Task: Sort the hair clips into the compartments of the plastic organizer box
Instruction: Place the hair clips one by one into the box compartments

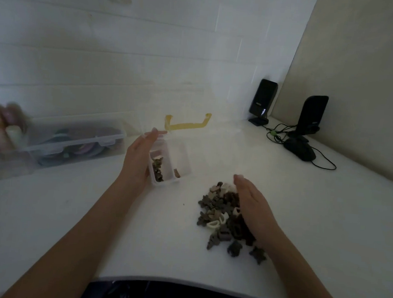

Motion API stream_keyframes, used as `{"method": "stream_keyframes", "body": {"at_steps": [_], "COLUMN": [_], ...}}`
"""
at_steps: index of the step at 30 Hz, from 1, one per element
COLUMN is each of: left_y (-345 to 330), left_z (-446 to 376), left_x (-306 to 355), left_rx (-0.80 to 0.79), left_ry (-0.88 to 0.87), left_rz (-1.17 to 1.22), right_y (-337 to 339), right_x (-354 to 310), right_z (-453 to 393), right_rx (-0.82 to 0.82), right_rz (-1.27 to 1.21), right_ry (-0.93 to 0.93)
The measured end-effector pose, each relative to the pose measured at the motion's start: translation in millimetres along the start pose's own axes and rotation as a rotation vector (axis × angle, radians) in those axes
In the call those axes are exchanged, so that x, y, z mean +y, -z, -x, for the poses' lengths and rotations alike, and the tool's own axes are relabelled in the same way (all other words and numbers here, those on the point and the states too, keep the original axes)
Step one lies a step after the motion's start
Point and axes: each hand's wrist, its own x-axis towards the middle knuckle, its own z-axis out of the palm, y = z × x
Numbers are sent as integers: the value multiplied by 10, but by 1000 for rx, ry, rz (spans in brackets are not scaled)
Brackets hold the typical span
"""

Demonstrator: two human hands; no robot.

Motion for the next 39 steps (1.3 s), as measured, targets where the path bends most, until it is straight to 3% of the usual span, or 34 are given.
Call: {"method": "stream_keyframes", "body": {"at_steps": [3, 7, 14, 18, 23, 26, 29, 33, 37, 39], "left_y": [28, 24, 64, 85, 194, 216, 201, 188, 185, 183], "left_z": [-16, -30, -31, -52, -130, -151, -139, -133, -147, -153], "left_x": [2, 21, 32, 33, 63, 92, 106, 110, 103, 94], "left_rx": [32, 71, 90, 111, 184, 220, 244, 256, 268, 269], "left_ry": [-34, 13, 9, -27, -56, -63, -42, -52, -31, -28], "left_rz": [10, 25, 22, 19, 24, 39, 68, 67, 77, 65], "right_y": [109, -74, -521, -639, -459, -380, -406, -302, -193, -228], "right_x": [77, 97, -42, -117, -40, -36, -81, -99, -73, -28], "right_z": [229, 521, 187, 10, -235, -430, -455, -303, -45, 22], "right_rx": [64, 11, 22, -27, 50, -109, -267, -307, -414, -432], "right_rz": [12, 235, 434, 313, 207, 236, 311, 178, 582, 721], "right_ry": [-30, -16, 83, 123, 119, 108, 221, 325, 787, 914]}}
